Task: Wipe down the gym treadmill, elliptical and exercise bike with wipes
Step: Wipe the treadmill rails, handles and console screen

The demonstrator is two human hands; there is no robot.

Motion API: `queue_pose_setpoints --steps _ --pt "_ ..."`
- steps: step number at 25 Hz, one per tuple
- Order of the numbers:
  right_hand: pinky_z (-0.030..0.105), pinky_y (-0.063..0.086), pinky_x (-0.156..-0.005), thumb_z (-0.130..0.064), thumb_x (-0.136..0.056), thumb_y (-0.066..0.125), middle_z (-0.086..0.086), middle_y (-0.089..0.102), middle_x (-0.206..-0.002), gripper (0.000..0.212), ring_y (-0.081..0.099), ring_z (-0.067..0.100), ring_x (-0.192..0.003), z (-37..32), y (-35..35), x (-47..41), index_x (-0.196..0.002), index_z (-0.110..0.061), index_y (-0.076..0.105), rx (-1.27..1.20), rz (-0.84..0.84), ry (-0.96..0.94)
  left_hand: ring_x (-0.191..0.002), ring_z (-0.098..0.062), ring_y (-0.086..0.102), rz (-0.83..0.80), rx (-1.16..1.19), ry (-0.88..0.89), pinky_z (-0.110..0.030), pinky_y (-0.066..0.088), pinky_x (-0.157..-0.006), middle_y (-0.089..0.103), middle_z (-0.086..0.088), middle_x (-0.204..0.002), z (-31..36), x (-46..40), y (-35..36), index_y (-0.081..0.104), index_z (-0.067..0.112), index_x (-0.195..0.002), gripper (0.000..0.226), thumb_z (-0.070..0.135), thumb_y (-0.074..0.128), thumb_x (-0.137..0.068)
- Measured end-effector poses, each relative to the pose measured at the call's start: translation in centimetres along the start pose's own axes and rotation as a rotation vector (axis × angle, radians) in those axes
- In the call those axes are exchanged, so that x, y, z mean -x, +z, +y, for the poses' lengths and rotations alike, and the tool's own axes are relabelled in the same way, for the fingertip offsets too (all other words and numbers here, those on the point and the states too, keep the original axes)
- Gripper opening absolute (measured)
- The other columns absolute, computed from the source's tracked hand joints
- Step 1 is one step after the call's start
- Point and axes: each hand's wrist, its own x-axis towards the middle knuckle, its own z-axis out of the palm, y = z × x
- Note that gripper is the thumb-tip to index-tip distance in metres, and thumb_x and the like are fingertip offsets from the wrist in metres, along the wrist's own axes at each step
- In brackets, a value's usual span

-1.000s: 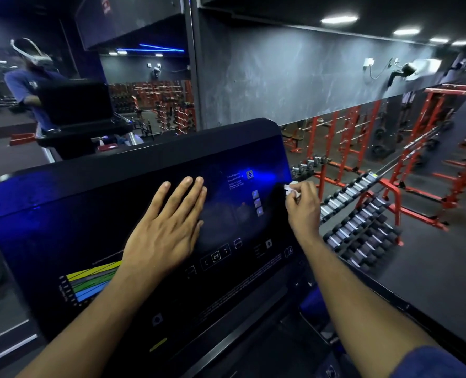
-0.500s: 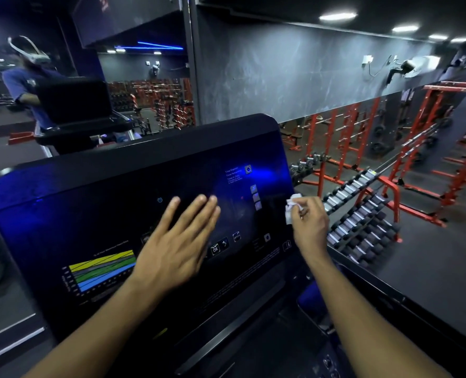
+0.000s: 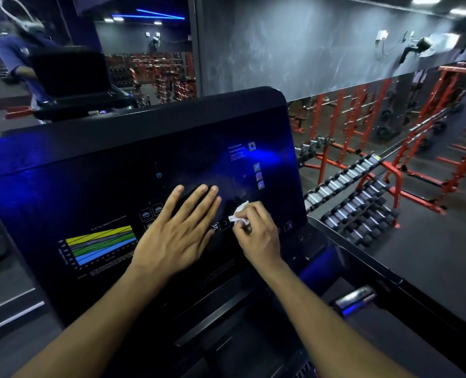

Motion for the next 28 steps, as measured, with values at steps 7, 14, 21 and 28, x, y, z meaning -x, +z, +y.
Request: queue_pose_setpoints --steps 7,14,21,28 --pt "0.047 0.051 -0.078 -0.001 -0.084 0.060 0.002 0.058 -0.096 0.014 0.056 0.019 -0.086 9.8 -4.9 -3.9 -0.090 -0.014 0.059 0.137 0.067 0.285 -0.158 -0.028 -0.001 -0.019 -0.006 -0.004 -0.056 0.008 -0.125 -0.001 -0.013 -0.170 0.1 0.0 -0.1 0.003 0.006 -0.162 0.065 0.042 0.015 -0.110" --pt "0.031 0.046 -0.077 -0.003 -0.087 0.060 0.001 0.058 -0.099 0.011 0.052 0.011 -0.087 8.5 -4.3 -2.8 -0.095 -0.011 0.061 0.131 0.040 0.317 -0.158 -0.028 0.000 -0.010 -0.010 -0.017 -0.056 0.009 -0.125 0.002 -0.012 -0.170 0.3 0.1 0.2 0.006 0.006 -0.162 0.064 0.042 0.017 -0.110" --pt "0.046 0.057 -0.077 -0.015 -0.093 0.065 -0.006 0.063 -0.099 0.015 0.063 0.016 -0.087 12.0 -7.4 -0.1 -0.102 -0.026 0.060 0.106 0.011 0.496 -0.157 -0.026 0.010 -0.029 0.098 -0.033 -0.057 0.013 -0.125 0.012 -0.010 -0.170 2.2 2.2 0.5 0.020 0.009 -0.161 0.067 0.042 0.035 -0.105" --pt "0.042 0.051 -0.081 -0.006 -0.081 0.069 -0.007 0.057 -0.093 0.014 0.053 0.011 -0.082 9.9 -4.3 2.8 -0.090 -0.014 0.064 0.096 0.073 0.542 -0.157 -0.025 0.009 -0.041 0.095 -0.045 -0.053 0.014 -0.126 0.009 -0.009 -0.170 4.8 5.6 1.6 0.017 0.008 -0.161 0.066 0.042 0.033 -0.107"
